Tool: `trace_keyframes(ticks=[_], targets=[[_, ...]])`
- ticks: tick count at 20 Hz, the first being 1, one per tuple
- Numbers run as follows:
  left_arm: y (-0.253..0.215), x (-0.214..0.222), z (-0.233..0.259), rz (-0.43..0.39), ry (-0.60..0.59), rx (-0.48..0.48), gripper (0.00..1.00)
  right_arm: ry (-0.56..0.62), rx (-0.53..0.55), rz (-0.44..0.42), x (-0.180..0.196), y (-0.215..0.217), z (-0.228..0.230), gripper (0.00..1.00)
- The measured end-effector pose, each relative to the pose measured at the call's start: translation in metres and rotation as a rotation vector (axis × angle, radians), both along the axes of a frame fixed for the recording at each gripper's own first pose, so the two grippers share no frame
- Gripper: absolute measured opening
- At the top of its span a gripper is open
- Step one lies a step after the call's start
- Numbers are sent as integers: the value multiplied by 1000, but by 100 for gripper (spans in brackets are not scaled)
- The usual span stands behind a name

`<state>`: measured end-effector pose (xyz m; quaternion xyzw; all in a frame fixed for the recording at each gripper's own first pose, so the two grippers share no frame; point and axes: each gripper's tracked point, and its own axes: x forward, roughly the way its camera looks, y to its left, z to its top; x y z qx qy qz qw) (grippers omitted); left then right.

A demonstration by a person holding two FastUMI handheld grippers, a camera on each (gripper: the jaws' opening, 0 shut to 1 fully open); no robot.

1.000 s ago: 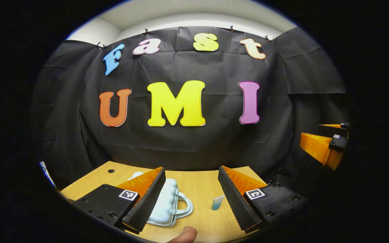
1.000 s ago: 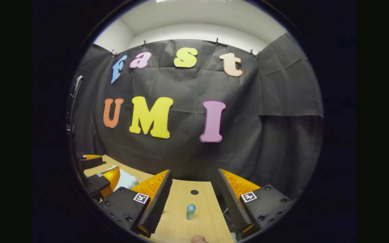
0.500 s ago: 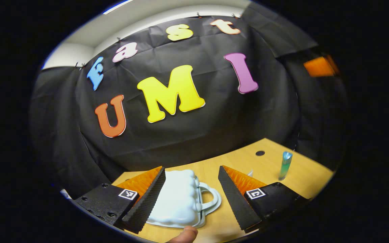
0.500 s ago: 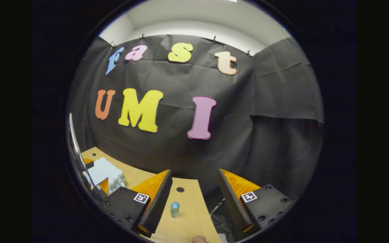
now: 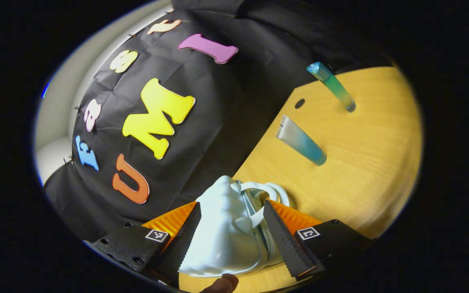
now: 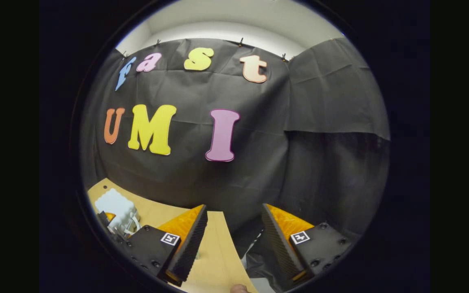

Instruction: First open the suitcase, pack the skin care products into it, and then close the suitcase.

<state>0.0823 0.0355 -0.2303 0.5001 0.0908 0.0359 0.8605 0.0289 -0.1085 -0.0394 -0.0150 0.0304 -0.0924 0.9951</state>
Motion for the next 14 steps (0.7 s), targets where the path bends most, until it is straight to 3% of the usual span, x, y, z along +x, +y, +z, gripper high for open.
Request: trace_keyframes(ticks=[7,8,9,11,14], targets=[[8,26,-27,49,78,249,96,33,50,-11,-4,-25,-21,80],[9,28,-31,55,95,289,80,38,52,-12,-5,-29,-23,80],[8,31,-31,58,99,328,71,43,56,-12,-6,-31,-26,80],[8,36,-32,56,114,370,63,52,64,-14,-7,-35,-30,80],[7,43,-41,52,156,387,37,54,63,-10,-8,-37,-33,80]])
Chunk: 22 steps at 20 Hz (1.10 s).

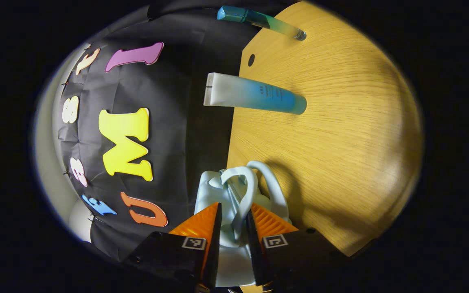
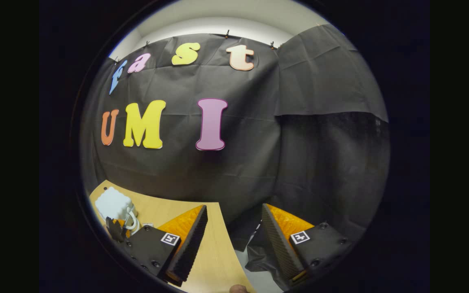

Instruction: First open the suitcase, pack the skin care products into it, and then close the suitcase.

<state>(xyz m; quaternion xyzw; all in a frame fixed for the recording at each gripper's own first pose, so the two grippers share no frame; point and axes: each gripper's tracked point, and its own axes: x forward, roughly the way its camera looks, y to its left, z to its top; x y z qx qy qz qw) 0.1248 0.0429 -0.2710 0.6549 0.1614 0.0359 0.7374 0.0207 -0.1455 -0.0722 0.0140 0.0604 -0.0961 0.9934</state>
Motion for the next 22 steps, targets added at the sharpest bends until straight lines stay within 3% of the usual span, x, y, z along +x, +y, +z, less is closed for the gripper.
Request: trace_keyframes(ticks=[3,5,6,7,17,22], targets=[[-5,-2,-2,-4,7,19,14,7,-4,9,-1,3,-1,80],[-3,2,-1,-13,11,19,10,11,-8,15,0,6,-1,80],[-3,2,3,-18,4,6,3,9,-13,19,1,9,0,80],[-3,2,7,-19,-8,-14,7,7,-18,23,1,11,2,80],[28,-17,111,-20,-164,-376,3,-14,-53,8,17,52,22,80],[92,-24,177,14,-220,-621,2,-16,-28,-19,33,103,38,80]])
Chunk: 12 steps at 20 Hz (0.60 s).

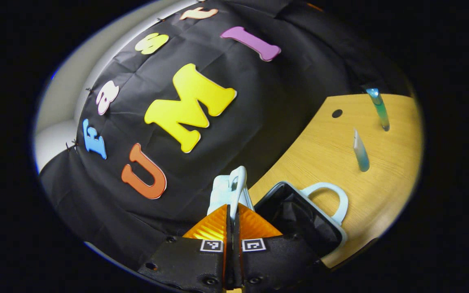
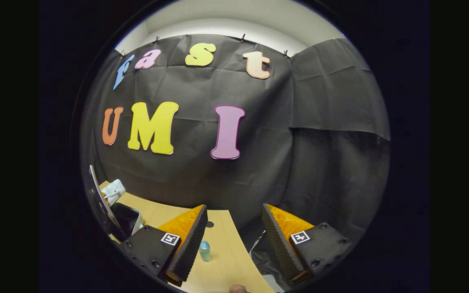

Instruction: First open the suitcase, pack the skin care products into it, and then close the suitcase.

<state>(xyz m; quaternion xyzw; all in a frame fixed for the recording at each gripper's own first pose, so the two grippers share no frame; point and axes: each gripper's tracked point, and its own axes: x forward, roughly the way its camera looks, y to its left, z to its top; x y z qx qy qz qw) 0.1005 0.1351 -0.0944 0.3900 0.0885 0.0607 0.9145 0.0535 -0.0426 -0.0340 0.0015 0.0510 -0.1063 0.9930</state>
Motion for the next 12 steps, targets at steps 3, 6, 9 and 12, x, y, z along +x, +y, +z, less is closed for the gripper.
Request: trace_keyframes(ticks=[3,6,9,12], targets=[[41,-7,26,29,-20,-93,2,-2,40,-10,6,32,7,80],[101,-14,43,47,-40,-192,2,-22,10,-11,10,73,17,80],[151,-14,41,84,-34,-281,3,-12,1,-16,9,101,15,80],[199,-17,35,131,-27,-308,3,-10,-7,1,8,134,18,80]])
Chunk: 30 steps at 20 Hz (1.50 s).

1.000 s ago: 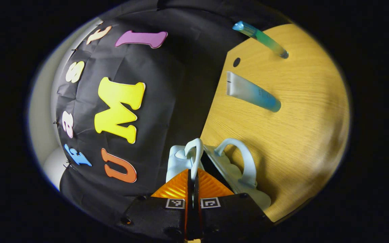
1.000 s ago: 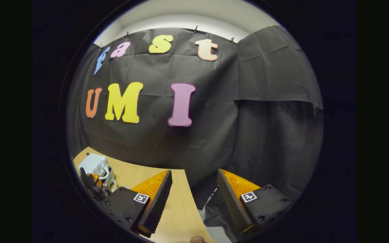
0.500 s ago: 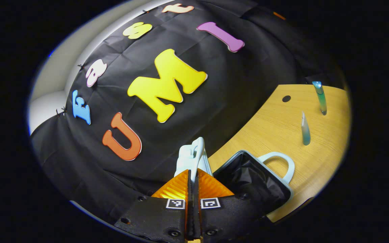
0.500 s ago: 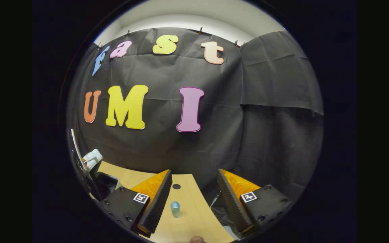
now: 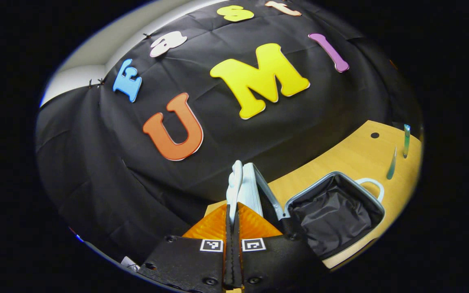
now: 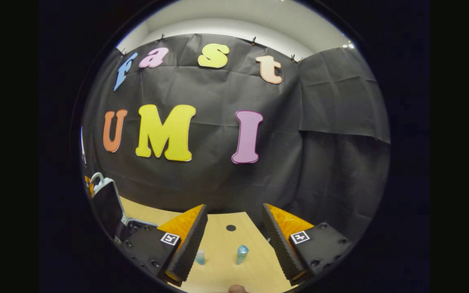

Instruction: First open the suitcase, pack the skin care products into it, and then close the suitcase.

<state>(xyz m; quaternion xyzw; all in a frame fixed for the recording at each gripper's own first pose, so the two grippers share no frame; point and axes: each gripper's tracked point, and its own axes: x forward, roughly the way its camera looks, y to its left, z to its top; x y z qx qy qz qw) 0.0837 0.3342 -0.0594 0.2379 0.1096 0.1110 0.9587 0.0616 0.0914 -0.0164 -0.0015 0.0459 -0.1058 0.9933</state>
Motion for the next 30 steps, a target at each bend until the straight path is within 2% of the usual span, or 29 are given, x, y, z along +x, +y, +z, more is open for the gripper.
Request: trace_keyframes(ticks=[4,6,9,13,17,23,25,26,28,29,30], targets=[[52,-4,-25,35,7,-63,3,-4,-48,39,-3,32,5,80],[82,-3,-40,56,9,-124,3,0,-71,52,-4,43,7,80],[135,0,-90,138,79,-211,3,30,-82,67,-3,55,5,80],[181,9,-160,172,151,-320,3,58,-91,80,-3,63,5,80],[188,12,-218,175,203,-309,4,111,-98,80,-13,62,-10,80],[188,9,-252,172,197,-524,5,143,-138,86,-29,58,-21,80],[193,7,-250,189,166,-578,11,141,-142,96,-32,58,-21,80],[200,4,-251,214,163,-564,14,140,-144,101,-33,58,-22,80],[211,0,-243,261,138,-509,41,139,-138,110,-36,53,-25,80],[209,-2,-234,255,121,-506,46,140,-131,110,-37,49,-28,80],[204,-3,-225,246,102,-514,68,140,-123,110,-37,45,-30,80]])
